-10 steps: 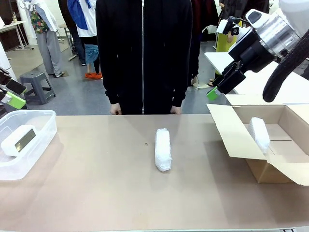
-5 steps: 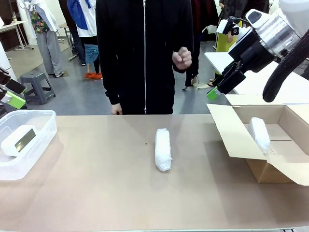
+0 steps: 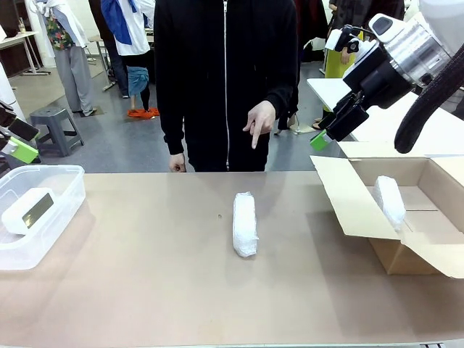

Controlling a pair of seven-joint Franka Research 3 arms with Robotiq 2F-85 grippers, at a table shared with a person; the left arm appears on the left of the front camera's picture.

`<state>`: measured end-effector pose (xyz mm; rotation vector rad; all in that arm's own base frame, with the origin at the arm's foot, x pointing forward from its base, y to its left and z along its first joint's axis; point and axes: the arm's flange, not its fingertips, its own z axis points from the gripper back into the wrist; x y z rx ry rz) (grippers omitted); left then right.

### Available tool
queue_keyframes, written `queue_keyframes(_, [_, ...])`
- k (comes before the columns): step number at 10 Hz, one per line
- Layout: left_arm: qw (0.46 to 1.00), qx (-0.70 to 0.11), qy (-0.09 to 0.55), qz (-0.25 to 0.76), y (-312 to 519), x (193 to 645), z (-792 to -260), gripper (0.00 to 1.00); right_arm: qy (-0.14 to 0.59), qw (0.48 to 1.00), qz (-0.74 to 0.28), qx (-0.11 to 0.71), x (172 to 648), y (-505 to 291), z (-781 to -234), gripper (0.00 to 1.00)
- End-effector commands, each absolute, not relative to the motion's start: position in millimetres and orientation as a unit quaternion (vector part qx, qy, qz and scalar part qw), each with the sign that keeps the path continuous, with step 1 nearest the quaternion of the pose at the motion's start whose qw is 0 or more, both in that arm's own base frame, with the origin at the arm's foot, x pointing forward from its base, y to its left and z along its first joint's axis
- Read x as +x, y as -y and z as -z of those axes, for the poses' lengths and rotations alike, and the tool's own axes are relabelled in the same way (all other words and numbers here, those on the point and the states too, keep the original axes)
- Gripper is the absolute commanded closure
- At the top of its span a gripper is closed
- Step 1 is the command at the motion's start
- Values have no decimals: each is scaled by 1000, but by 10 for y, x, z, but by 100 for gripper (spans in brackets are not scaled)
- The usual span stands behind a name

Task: Separate and place wrapped and unwrapped clocks.
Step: Pick up the Digital clock indicated by the person.

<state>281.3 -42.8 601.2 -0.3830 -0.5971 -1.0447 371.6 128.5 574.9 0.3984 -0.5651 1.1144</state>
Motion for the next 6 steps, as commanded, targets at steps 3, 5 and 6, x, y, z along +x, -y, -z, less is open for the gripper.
queue_keyframes(3, [807, -185, 279, 487, 440, 2811, -6015, 0, 263, 788, -520, 196, 3740, -1288, -5758, 0])
queue_keyframes(5, [807, -185, 279, 487, 440, 2811, -6015, 0, 263, 788, -520, 196, 3740, -1288, -5758, 0])
queue_keyframes(6, [807, -185, 279, 487, 440, 2811, -6015, 0, 263, 788, -520, 196, 3740, -1288, -5758, 0])
